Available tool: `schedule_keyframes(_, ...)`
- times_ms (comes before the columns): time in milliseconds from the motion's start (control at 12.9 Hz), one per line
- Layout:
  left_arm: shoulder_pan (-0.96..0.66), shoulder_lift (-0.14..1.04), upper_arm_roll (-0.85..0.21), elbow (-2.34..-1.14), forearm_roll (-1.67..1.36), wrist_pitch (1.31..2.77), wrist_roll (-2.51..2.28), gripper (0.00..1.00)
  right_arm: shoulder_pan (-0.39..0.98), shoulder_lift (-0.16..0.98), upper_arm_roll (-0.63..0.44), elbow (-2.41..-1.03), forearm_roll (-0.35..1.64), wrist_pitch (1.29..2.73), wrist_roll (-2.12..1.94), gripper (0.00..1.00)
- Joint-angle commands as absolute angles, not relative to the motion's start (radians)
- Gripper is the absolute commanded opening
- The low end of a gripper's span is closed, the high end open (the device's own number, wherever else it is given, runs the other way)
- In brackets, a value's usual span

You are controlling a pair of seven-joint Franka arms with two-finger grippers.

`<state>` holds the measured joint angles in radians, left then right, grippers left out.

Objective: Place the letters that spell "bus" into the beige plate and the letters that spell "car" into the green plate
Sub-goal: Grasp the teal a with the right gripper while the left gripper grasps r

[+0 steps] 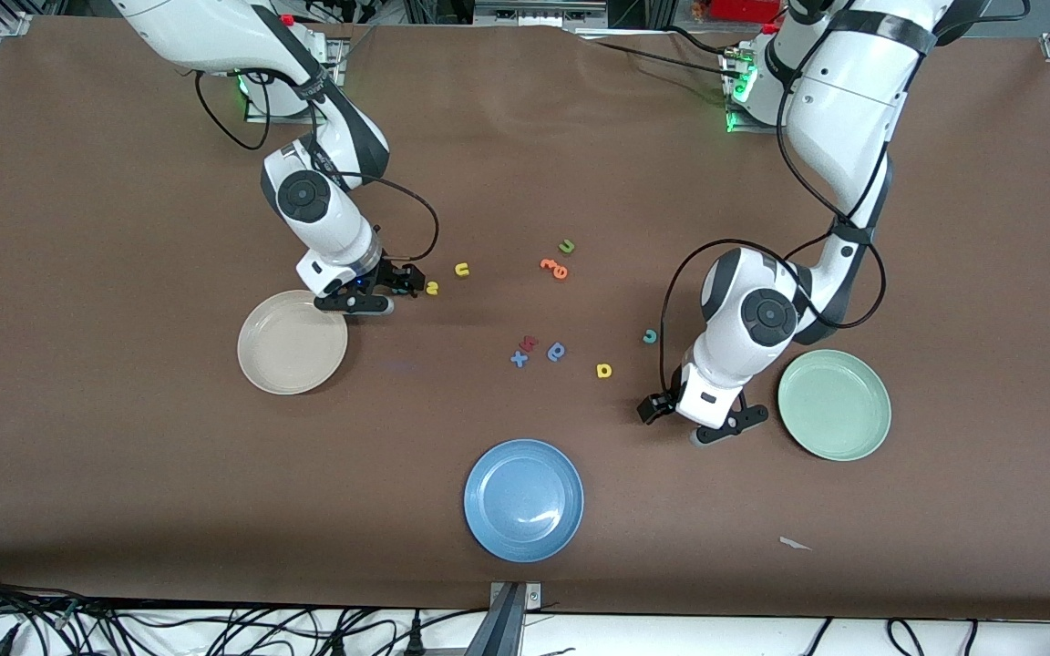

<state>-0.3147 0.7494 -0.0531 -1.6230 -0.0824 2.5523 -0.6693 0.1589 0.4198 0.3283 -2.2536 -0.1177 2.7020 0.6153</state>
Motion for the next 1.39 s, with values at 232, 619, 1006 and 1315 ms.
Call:
schedule_keyframes(232, -0.337, 0.808, -0.04, -1.597, 0.087, 2.559, -0.784, 0.87, 0.169, 0.449, 0.33, -2.29, -0.133, 2.786, 0.629, 0.99)
schedule_keyframes(619, -0.345, 0.807, -0.043, -1.598, 0.091, 2.543, -0.781, 0.67, 0.169, 0.454, 0.328, -2.307, -0.137, 2.815, 0.627, 0.86)
schedule_keyframes(1006, -0.351, 0.807, -0.043, -1.598, 0.112, 2.499, -0.773, 0.49, 0.169, 0.463, 0.328, -2.324, -0.143, 2.852, 0.626, 0.52)
schedule_keyframes(1315, -0.353, 0.814, -0.044, -1.601, 0.123, 2.494, -0.775, 0.24, 0.169, 0.453, 0.328, -2.324, -0.147, 2.849, 0.624, 0.14)
